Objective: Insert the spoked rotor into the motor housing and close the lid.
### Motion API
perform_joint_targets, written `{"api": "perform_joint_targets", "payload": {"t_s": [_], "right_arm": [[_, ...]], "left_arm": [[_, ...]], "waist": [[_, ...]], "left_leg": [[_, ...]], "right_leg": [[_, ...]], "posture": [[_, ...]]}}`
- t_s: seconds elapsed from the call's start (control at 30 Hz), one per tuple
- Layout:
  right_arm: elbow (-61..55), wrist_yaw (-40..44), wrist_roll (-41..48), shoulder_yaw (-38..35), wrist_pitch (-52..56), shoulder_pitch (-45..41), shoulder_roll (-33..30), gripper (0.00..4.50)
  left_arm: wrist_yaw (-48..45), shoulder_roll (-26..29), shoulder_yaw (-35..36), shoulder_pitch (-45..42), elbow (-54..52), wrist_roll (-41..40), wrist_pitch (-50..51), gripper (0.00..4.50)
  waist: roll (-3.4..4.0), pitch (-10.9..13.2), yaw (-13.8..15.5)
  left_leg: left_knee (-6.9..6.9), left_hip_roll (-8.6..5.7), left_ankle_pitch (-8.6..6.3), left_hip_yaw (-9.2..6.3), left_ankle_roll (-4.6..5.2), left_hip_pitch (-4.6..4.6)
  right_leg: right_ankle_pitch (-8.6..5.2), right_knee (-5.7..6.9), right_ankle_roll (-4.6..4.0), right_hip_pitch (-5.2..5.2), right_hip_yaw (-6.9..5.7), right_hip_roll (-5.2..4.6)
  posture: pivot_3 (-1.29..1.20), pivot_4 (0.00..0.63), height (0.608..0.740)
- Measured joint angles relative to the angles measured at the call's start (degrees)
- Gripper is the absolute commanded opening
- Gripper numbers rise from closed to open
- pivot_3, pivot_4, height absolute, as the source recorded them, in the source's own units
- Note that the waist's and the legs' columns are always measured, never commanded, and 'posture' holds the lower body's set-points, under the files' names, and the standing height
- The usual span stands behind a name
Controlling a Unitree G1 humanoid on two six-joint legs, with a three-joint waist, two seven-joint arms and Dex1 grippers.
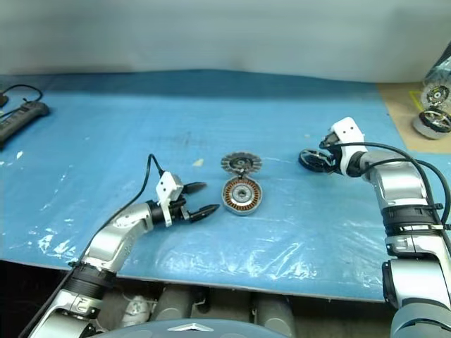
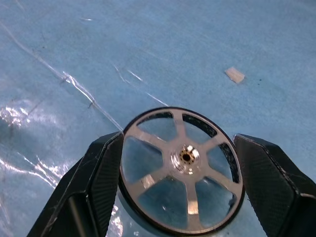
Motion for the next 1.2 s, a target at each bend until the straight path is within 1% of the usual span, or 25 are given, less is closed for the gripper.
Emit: {"api": "perform_joint_targets", "payload": {"t_s": [0.2, 0.47, 0.5, 0.53, 0.67, 0.7, 0.73, 0.83, 0.97, 1.07, 1.2], "right_arm": [[1.84, 1.31, -3.22, 4.34, 0.83, -0.89, -0.06, 3.75], [3.20, 1.87, -3.72, 4.36, 2.52, -2.05, -0.06, 3.75], [3.20, 2.23, -3.73, 4.39, 2.61, -2.05, -0.14, 3.39], [3.20, 2.66, -3.81, 4.73, 2.67, -2.01, -0.19, 3.15], [1.55, 3.86, -4.13, 5.30, 2.68, -1.43, -0.65, 1.94], [0.80, 3.88, -4.29, 5.32, 2.66, -1.14, -0.69, 1.57], [0.21, 3.87, -4.63, 5.38, 2.67, -1.07, -0.76, 1.32], [-0.86, 3.46, -4.84, 5.15, 3.27, -0.56, -0.70, 1.32], [-4.59, 3.82, -2.67, 2.51, 4.21, 2.18, -0.15, 1.32], [-12.36, 4.94, 1.42, -1.52, 3.84, 7.76, 1.04, 1.32], [-25.26, 8.24, 10.34, -6.89, 5.56, 16.71, 2.07, 1.32]], "left_arm": [[1.42, -0.34, -0.99, 0.96, -2.66, 1.05, 0.97, 4.50], [3.64, -0.99, -2.09, 1.04, -7.05, 1.48, 3.74, 4.50], [3.80, -0.99, -2.17, 1.05, -7.05, 1.58, 3.86, 4.50], [4.01, -0.99, -2.20, 1.05, -7.05, 1.70, 3.97, 4.50], [4.85, -1.25, -2.22, 0.79, -7.05, 2.08, 4.34, 4.50], [4.94, -1.33, -2.22, 0.73, -7.05, 2.11, 4.41, 4.50], [5.04, -1.36, -2.23, 0.71, -7.05, 2.13, 4.49, 4.50], [5.16, -1.50, -2.29, 0.70, -7.58, 2.14, 4.94, 4.50], [5.18, -1.38, -2.30, 0.71, -9.12, 2.09, 5.80, 4.50], [5.12, -1.13, -2.20, 0.70, -9.64, 1.92, 6.81, 4.50], [4.94, -0.43, -1.67, 0.69, -11.40, 1.04, 8.31, 4.50]], "waist": [[0.00, 0.00, 0.05], [0.01, 0.00, -0.01], [0.01, 0.00, -0.01], [0.01, 0.00, -0.01], [-0.01, -0.01, -0.04], [-0.01, -0.01, -0.07], [-0.01, -0.01, -0.14], [-0.02, 0.00, -0.05], [-0.02, 0.00, -0.01], [0.01, 0.02, 0.00], [0.03, 0.02, 0.10]], "left_leg": [[0.04, 0.00, 0.01, 0.00, -0.01, 0.00], [0.06, 0.01, 0.02, 0.00, -0.01, 0.03], [0.06, 0.01, 0.02, 0.00, -0.01, 0.03], [0.06, 0.01, 0.02, 0.00, -0.01, 0.02], [0.07, 0.02, 0.02, 0.00, -0.01, 0.08], [0.07, 0.02, 0.02, 0.00, -0.01, 0.13], [0.07, 0.02, 0.01, 0.00, -0.01, 0.21], [0.07, 0.02, 0.01, 0.00, -0.04, 0.46], [0.04, 0.01, 0.02, 0.00, -0.05, 0.44], [-0.04, 0.01, 0.02, 0.00, -0.03, 0.27], [-0.04, 0.01, 0.01, 0.00, 0.01, 0.04]], "right_leg": [[0.00, 0.06, 0.00, 0.00, 0.01, -0.01], [0.00, 0.10, 0.00, 0.00, 0.02, -0.01], [0.00, 0.10, -0.01, 0.00, 0.02, 0.00], [0.00, 0.10, 0.00, 0.00, 0.02, -0.01], [0.00, 0.10, 0.00, 0.05, 0.02, 0.00], [0.00, 0.10, 0.00, 0.09, 0.02, -0.01], [0.00, 0.10, -0.01, 0.16, 0.02, 0.00], [0.00, 0.10, -0.01, 0.41, 0.03, -0.01], [0.00, 0.08, -0.01, 0.39, 0.05, -0.01], [-0.01, 0.05, -0.01, 0.20, 0.05, 0.00], [-0.01, 0.00, -0.01, 0.02, 0.03, 0.00]], "posture": [[0.00, 0.150, 0.740], [0.00, 0.150, 0.740], [0.00, 0.150, 0.740], [0.00, 0.150, 0.740], [0.00, 0.150, 0.740], [0.00, 0.150, 0.740], [0.00, 0.150, 0.740], [0.00, 0.150, 0.740], [0.00, 0.150, 0.740], [0.00, 0.150, 0.740], [0.00, 0.150, 0.740]]}}
